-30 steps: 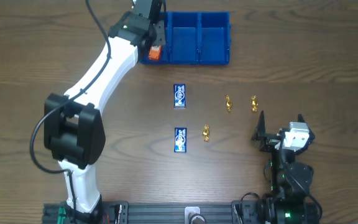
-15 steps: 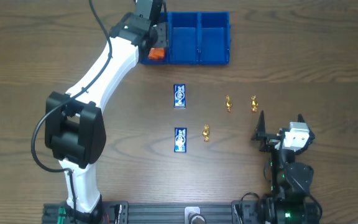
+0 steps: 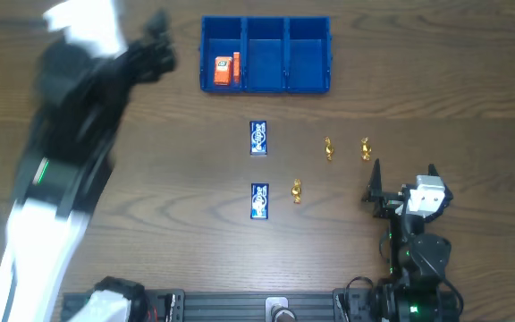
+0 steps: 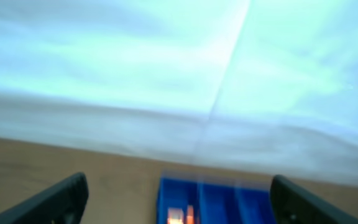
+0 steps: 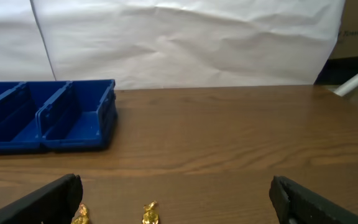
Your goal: Sort Candies Into Trays
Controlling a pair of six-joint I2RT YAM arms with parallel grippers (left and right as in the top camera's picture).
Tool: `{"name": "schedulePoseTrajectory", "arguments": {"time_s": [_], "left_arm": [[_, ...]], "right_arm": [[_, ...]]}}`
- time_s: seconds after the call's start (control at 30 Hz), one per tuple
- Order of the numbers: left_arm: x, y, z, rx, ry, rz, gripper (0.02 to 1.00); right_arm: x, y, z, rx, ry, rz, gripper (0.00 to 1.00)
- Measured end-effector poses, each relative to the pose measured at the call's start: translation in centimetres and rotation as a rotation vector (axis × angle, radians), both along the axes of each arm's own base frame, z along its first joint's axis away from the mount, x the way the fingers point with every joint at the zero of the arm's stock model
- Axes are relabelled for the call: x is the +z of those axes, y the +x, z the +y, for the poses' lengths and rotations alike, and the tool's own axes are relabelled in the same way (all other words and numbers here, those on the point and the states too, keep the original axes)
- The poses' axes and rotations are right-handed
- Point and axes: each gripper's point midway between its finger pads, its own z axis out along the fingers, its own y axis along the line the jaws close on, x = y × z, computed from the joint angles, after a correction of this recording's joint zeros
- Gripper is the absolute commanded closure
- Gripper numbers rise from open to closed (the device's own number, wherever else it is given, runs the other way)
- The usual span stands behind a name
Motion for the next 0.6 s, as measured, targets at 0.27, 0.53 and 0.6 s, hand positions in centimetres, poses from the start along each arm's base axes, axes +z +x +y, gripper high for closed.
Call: {"name": "schedulePoseTrajectory", "arguments": {"time_s": [0.27,0.53,0.6], "left_arm": [[-5.8,-9.0,6.9,0.132,0.091,-0.166,0.018],[-17.2,-11.8,8.0,0.137,0.142,-0.181,0.02],[-20.6,-11.8,7.9,0.131,0.143,-0.147,0.02]], "right_arm": [[0.0,0.0,0.0,0.0,0.0,0.0,0.001],[0.0,0.0,0.0,0.0,0.0,0.0,0.001],[0.0,0.0,0.0,0.0,0.0,0.0,0.001]]}}
